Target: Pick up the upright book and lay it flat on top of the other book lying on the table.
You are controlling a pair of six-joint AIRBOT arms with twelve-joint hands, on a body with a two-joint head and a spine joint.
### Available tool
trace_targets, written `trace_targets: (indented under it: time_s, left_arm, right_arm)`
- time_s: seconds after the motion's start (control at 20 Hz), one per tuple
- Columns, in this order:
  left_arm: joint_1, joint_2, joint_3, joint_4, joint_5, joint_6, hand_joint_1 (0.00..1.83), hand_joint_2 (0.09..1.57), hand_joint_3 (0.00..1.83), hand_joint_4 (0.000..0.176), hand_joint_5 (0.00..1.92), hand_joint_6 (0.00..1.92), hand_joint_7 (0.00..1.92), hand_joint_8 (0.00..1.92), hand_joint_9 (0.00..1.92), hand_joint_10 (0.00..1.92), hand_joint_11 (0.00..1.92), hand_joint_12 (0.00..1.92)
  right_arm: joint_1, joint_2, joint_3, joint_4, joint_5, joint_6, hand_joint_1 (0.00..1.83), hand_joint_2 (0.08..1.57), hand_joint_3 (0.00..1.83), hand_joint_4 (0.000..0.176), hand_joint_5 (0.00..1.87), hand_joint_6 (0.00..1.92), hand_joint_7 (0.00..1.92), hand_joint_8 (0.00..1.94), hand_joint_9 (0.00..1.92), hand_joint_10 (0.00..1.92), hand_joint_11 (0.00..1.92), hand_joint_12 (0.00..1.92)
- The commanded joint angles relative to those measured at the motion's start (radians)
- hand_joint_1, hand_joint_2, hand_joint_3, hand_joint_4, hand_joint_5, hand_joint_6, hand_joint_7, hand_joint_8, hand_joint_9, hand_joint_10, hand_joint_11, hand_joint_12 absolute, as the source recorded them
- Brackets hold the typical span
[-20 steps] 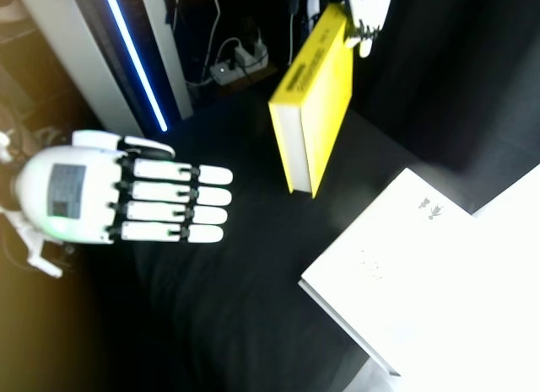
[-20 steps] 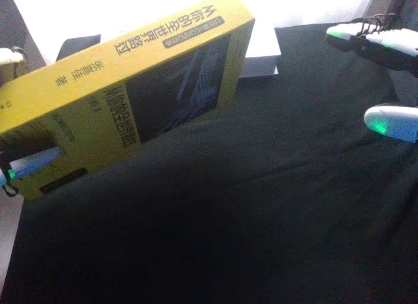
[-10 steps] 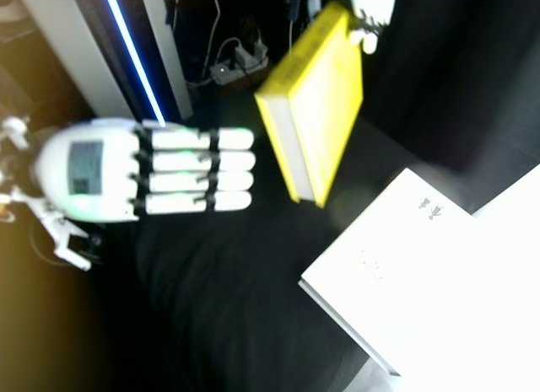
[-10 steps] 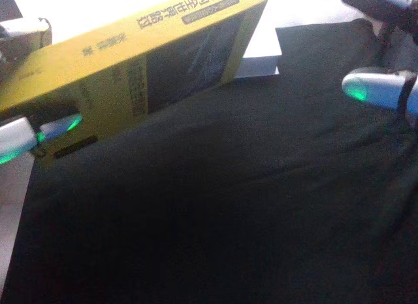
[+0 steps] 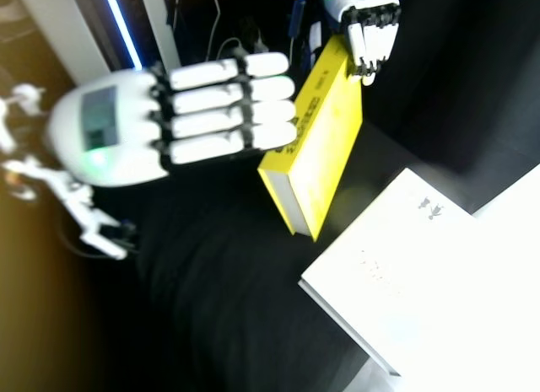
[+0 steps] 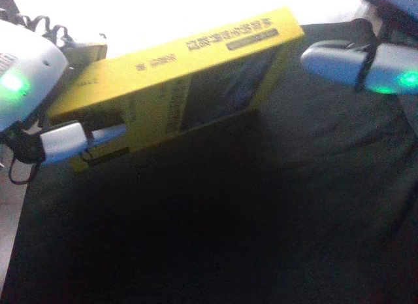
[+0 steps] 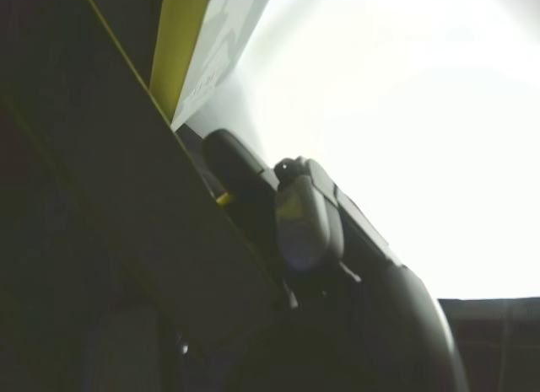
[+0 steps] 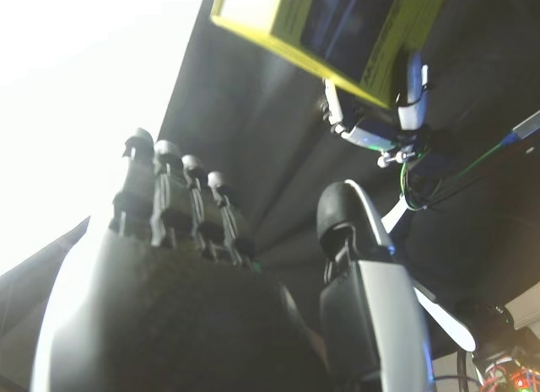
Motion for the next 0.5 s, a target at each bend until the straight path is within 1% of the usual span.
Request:
trace_targets:
  time_s: [0.0, 0.05, 0.1, 0.15, 0.2, 0.25, 0.35, 0.4, 0.45]
  left_arm:
    - [-0.023, -0.003, 0.007, 0.029, -0.126, 0.001, 1.23, 1.26, 0.00, 0.000, 1.27, 1.92, 1.50, 1.92, 1.63, 1.92, 1.65, 1.92]
    - [-0.037, -0.010, 0.008, 0.048, -0.124, 0.001, 1.21, 1.27, 0.00, 0.000, 1.27, 1.92, 1.52, 1.92, 1.66, 1.92, 1.67, 1.92]
    - [-0.043, -0.014, 0.007, 0.056, -0.126, 0.001, 1.20, 1.26, 0.00, 0.000, 1.29, 1.92, 1.52, 1.92, 1.66, 1.92, 1.68, 1.92]
    - [-0.051, -0.019, 0.004, 0.074, -0.139, 0.001, 1.24, 1.25, 0.00, 0.000, 1.31, 1.92, 1.54, 1.92, 1.69, 1.92, 1.72, 1.92]
    - [-0.055, -0.019, -0.002, 0.092, -0.157, 0.001, 1.21, 1.26, 0.00, 0.000, 1.34, 1.92, 1.57, 1.92, 1.72, 1.92, 1.73, 1.92]
    - [-0.056, -0.018, -0.011, 0.112, -0.187, 0.001, 1.12, 1.28, 0.01, 0.000, 1.34, 1.92, 1.56, 1.92, 1.69, 1.92, 1.71, 1.92]
    - [-0.056, -0.014, -0.025, 0.151, -0.231, 0.001, 1.09, 1.28, 0.01, 0.000, 1.28, 1.92, 1.54, 1.92, 1.69, 1.92, 1.71, 1.92]
    - [-0.056, -0.011, -0.032, 0.176, -0.245, 0.001, 1.12, 1.28, 0.00, 0.000, 1.28, 1.92, 1.55, 1.92, 1.70, 1.92, 1.72, 1.92]
    - [-0.056, -0.010, -0.033, 0.184, -0.248, 0.001, 1.11, 1.26, 0.00, 0.000, 1.30, 1.92, 1.54, 1.92, 1.69, 1.92, 1.71, 1.92]
  right_arm:
    - [0.017, -0.003, 0.005, 0.040, 0.114, 0.004, 0.80, 1.27, 0.00, 0.000, 0.00, 0.00, 0.00, 0.00, 0.00, 0.00, 0.00, 0.00]
    - [0.017, -0.019, 0.012, 0.039, 0.110, 0.004, 0.91, 1.21, 0.00, 0.000, 0.00, 0.00, 0.00, 0.00, 0.00, 0.00, 0.00, 0.00]
    - [0.017, -0.025, 0.014, 0.037, 0.107, 0.004, 0.95, 1.18, 0.00, 0.000, 0.00, 0.00, 0.00, 0.00, 0.00, 0.00, 0.00, 0.00]
    - [0.017, -0.036, 0.020, 0.035, 0.100, 0.004, 0.95, 1.16, 0.00, 0.013, 0.00, 0.00, 0.00, 0.00, 0.00, 0.00, 0.00, 0.00]
    - [0.017, -0.043, 0.023, 0.034, 0.093, 0.005, 0.94, 1.16, 0.00, 0.035, 0.00, 0.00, 0.00, 0.00, 0.00, 0.00, 0.00, 0.00]
    - [0.017, -0.046, 0.025, 0.033, 0.082, 0.005, 0.91, 1.16, 0.00, 0.049, 0.00, 0.00, 0.00, 0.00, 0.00, 0.00, 0.00, 0.00]
    - [0.017, -0.056, 0.036, 0.034, 0.066, 0.006, 0.91, 1.15, 0.00, 0.048, 0.00, 0.00, 0.00, 0.00, 0.00, 0.00, 0.00, 0.00]
    - [0.017, -0.065, 0.044, 0.033, 0.057, 0.015, 0.90, 1.15, 0.00, 0.052, 0.00, 0.00, 0.00, 0.00, 0.00, 0.00, 0.00, 0.00]
    - [0.017, -0.069, 0.049, 0.033, 0.054, 0.020, 0.95, 1.16, 0.00, 0.013, 0.14, 0.06, 0.12, 0.05, 0.05, 0.02, 0.00, 0.00]
